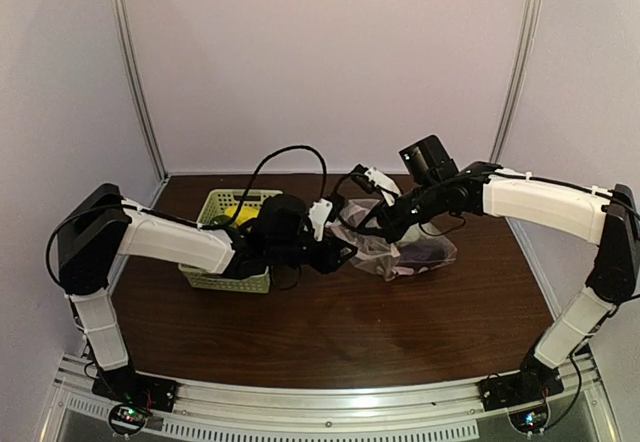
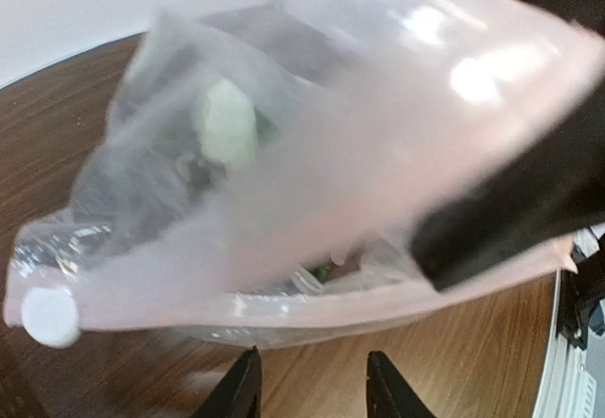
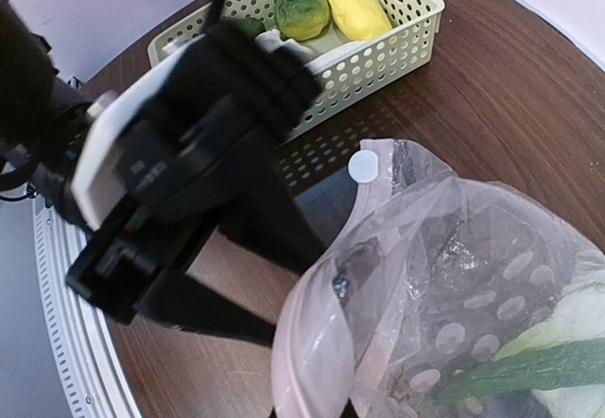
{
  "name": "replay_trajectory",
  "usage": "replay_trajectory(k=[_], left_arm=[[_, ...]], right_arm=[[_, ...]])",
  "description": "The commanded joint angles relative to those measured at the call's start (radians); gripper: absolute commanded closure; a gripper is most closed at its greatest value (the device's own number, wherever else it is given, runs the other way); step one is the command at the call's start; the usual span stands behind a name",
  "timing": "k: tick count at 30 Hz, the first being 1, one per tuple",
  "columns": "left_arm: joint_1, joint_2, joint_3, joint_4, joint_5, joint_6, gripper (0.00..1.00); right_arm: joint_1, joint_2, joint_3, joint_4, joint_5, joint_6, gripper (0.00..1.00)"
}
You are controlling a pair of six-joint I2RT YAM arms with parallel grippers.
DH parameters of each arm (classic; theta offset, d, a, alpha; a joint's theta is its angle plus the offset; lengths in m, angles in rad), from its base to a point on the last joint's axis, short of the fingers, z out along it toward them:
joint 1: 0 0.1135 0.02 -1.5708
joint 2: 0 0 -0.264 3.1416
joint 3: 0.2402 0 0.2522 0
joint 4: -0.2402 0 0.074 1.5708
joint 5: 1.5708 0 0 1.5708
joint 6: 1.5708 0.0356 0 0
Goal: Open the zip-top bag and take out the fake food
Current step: Adjust the zipper food storage bag at the center of the board, then open the bag opening of the zipper food storage bag.
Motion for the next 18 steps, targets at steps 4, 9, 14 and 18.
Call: replay_trajectory(k=[4,9,14,18], left_arm=[[0.073,0.128,0.042,0.291,0.047,-0.144,0.62],[0.073,0.259,0.171,0.316,0.115,-0.181,0.64],[0.07,0.354,0.232,0.406,0.216,-0.257,0.71],[0.056,0.351,0.194,0.528,0.3,-0.275,0.76]], right_arm=[[0.003,-0.042,-0.052,0.054,-0.068,0.024,1.0],[0.003,-0.023,-0.031,0.065,-0.125,0.04,1.0],[0.003,0.019,0.025,0.048,-0.134,0.041,1.0],[0.001,0.047,0.048,0.038,-0.111,0.021,1.0]])
